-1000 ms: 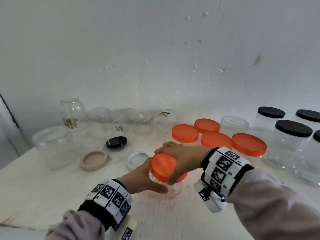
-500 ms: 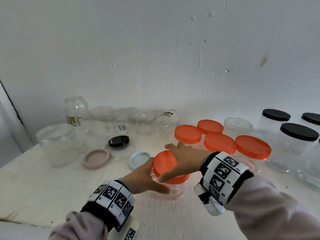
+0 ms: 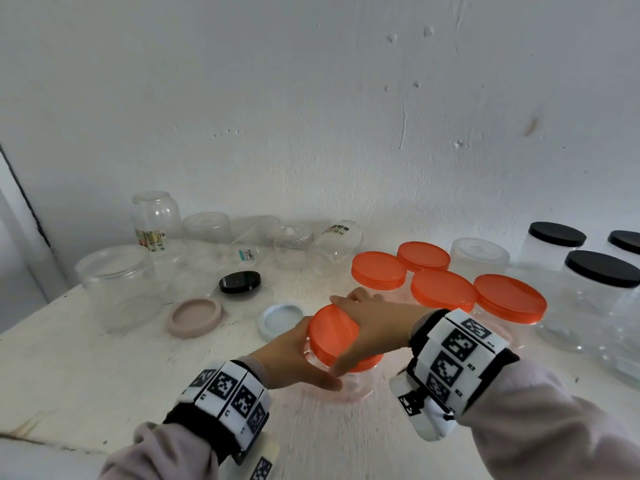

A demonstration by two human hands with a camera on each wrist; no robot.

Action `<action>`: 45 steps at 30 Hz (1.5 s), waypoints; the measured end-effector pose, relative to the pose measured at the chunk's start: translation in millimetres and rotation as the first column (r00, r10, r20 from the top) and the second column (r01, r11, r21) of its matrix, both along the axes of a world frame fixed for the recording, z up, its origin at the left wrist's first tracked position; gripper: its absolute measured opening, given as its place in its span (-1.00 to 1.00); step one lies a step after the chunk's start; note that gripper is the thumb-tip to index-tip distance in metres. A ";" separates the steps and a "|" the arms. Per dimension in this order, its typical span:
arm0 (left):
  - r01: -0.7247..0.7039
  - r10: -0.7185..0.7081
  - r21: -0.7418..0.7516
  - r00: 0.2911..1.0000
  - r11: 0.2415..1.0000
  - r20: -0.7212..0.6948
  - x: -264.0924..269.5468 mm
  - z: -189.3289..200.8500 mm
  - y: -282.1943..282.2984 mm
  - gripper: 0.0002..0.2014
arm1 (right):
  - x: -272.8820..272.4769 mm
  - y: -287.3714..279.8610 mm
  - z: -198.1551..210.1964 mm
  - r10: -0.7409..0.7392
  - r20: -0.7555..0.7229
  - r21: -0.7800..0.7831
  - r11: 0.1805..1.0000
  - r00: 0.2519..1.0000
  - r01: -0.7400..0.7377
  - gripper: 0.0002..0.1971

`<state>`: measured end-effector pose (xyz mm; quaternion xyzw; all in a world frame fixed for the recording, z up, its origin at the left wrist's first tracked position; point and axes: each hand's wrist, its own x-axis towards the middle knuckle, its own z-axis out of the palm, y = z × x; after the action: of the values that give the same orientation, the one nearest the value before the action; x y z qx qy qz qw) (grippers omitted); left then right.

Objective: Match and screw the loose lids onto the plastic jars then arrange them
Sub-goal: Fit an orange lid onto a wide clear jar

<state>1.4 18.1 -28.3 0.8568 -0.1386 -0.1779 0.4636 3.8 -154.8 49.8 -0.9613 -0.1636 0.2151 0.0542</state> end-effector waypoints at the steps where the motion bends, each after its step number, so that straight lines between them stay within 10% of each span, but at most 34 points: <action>1: 0.000 0.000 0.002 1.000 1.000 0.000 0.3 -0.1 -0.1 0.04 | 0.4 -0.5 1.8 0.017 -0.009 0.010 1.000 1.000 -0.017 0.17; 45: 0.002 -0.003 -0.023 1.000 1.000 -0.021 1.3 -2.1 0.4 0.02 | 5.9 8.5 4.1 0.100 0.036 -0.015 0.995 0.994 -0.099 -0.07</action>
<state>2.7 18.6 -30.4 0.8493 -0.1367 -0.1861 0.4748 9.7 -146.3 53.9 -0.9561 -0.2107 0.2009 0.0340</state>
